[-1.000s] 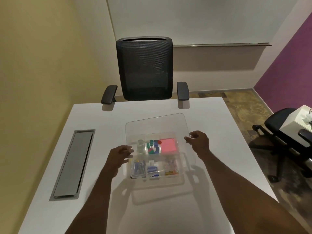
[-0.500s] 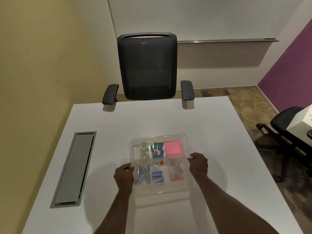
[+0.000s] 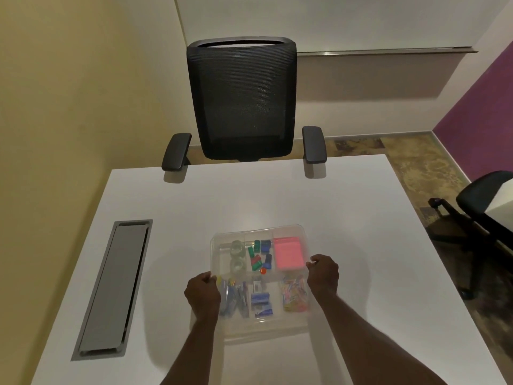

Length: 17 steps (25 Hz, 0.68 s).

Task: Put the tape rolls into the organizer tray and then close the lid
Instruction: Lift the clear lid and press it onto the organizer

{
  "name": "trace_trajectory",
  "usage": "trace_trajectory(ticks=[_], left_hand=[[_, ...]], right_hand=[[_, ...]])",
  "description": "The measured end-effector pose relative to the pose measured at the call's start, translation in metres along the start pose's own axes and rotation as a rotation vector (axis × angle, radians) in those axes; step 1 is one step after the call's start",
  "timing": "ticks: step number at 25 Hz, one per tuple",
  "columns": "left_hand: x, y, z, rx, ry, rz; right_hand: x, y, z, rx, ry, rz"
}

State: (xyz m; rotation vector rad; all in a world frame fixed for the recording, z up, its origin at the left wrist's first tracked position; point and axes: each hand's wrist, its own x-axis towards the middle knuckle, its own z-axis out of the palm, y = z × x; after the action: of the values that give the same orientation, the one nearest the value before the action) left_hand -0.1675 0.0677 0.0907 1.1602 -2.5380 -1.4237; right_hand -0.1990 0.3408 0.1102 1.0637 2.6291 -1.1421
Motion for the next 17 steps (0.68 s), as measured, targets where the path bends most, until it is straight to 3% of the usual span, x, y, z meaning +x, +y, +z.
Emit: trace_trajectory(ticks=[13,15,17], left_hand=[[0.021,0.008,0.002,0.078,-0.077,0.021],[0.012,0.011,0.003,0.157,-0.061,0.154],[-0.004,0.017,0.012,0.284,-0.145,0.379]], right_hand=[[0.005,0.009,-0.001,-0.049,-0.058,-0.026],[0.001,0.01,-0.003,-0.094,-0.076,-0.05],[-0.002,0.01,-0.004,-0.208,-0.065,-0.141]])
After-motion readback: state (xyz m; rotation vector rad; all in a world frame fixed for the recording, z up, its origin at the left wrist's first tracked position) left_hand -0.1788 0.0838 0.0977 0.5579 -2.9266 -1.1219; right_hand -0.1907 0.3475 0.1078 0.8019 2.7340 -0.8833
